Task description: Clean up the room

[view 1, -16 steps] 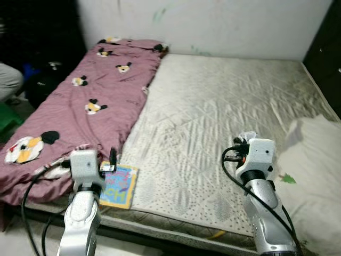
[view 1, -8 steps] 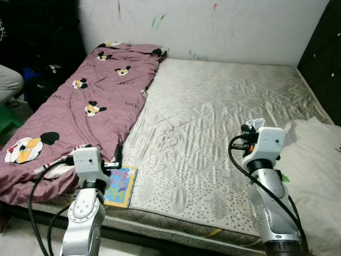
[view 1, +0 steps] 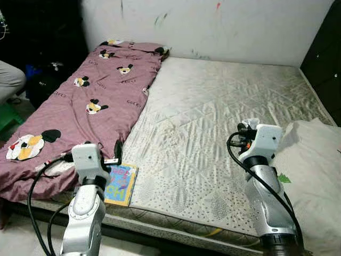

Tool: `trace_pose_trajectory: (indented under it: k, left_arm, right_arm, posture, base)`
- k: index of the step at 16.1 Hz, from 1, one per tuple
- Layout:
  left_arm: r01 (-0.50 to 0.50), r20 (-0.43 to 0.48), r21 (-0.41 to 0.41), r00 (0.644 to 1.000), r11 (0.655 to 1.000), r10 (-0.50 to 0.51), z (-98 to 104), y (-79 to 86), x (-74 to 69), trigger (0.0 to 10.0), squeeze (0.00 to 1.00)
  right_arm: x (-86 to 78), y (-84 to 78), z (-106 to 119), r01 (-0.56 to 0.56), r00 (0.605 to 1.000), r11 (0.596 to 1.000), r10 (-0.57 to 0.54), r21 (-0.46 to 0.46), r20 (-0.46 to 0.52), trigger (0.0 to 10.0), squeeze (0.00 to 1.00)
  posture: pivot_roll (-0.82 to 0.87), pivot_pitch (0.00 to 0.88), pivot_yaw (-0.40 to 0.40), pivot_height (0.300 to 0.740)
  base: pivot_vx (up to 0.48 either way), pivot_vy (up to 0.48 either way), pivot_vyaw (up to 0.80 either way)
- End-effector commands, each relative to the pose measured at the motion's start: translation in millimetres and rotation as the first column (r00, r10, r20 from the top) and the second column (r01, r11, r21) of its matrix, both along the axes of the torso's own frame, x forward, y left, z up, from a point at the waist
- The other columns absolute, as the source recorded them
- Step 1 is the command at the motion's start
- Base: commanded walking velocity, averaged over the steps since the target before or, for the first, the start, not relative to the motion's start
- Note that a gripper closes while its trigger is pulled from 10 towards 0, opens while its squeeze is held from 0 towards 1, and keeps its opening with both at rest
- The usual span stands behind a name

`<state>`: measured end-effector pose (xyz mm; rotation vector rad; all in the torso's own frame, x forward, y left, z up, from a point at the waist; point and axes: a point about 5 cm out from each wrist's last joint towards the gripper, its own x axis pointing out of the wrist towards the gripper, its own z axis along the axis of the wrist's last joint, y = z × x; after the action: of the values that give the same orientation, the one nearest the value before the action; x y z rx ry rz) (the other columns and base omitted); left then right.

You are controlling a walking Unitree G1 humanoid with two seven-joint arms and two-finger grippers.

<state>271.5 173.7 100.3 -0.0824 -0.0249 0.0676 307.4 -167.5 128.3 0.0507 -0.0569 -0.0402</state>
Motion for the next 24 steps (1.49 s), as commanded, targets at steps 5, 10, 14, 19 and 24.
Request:
trace_pose_trajectory:
  k: [5,10,14,19,24]
  left_arm:
    - [-0.025,-0.027,-0.019,0.999,1.000,0.024,-3.4,8.4,-1.0,10.0,0.00]
    - [-0.014,-0.030,-0.031,0.999,0.999,0.013,-2.9,6.4,1.2,10.0,0.00]
    - [0.019,-0.033,-0.043,0.999,0.999,-0.021,-3.1,0.4,0.8,10.0,0.00]
    - [0.006,-0.044,-0.057,0.999,0.998,-0.009,-4.1,0.3,0.6,10.0,0.00]
    - [0.028,-0.035,-0.057,0.999,0.998,-0.030,-3.1,-1.7,1.5,10.0,0.00]
  right_arm:
    - [1.9,1.7,0.1,-0.015,1.000,1.000,0.015,0.007,-0.001,10.0,0.00]
    - [1.8,5.6,-2.3,-0.031,0.999,0.999,0.031,0.010,-0.015,10.0,0.00]
    - [2.0,4.5,-2.8,-0.030,0.999,0.999,0.030,0.012,-0.017,10.0,0.00]
    - [2.6,5.4,-3.5,-0.030,0.999,0.999,0.030,0.015,-0.022,10.0,0.00]
    - [2.6,5.6,-3.9,-0.031,0.999,0.999,0.032,0.015,-0.023,10.0,0.00]
  posture:
    - [0.00,0.000,0.001,0.740]
    - [0.00,0.000,0.003,0.740]
    - [-0.01,0.000,0.004,0.740]
    - [-0.01,0.000,0.005,0.740]
    - [-0.01,0.000,0.005,0.740]
  base:
    - [0.000,0.000,0.00]
    - [0.000,0.000,-0.80]
    - [0.000,0.000,-0.80]
    - [0.000,0.000,-0.80]
    - [0.000,0.196,-0.80]
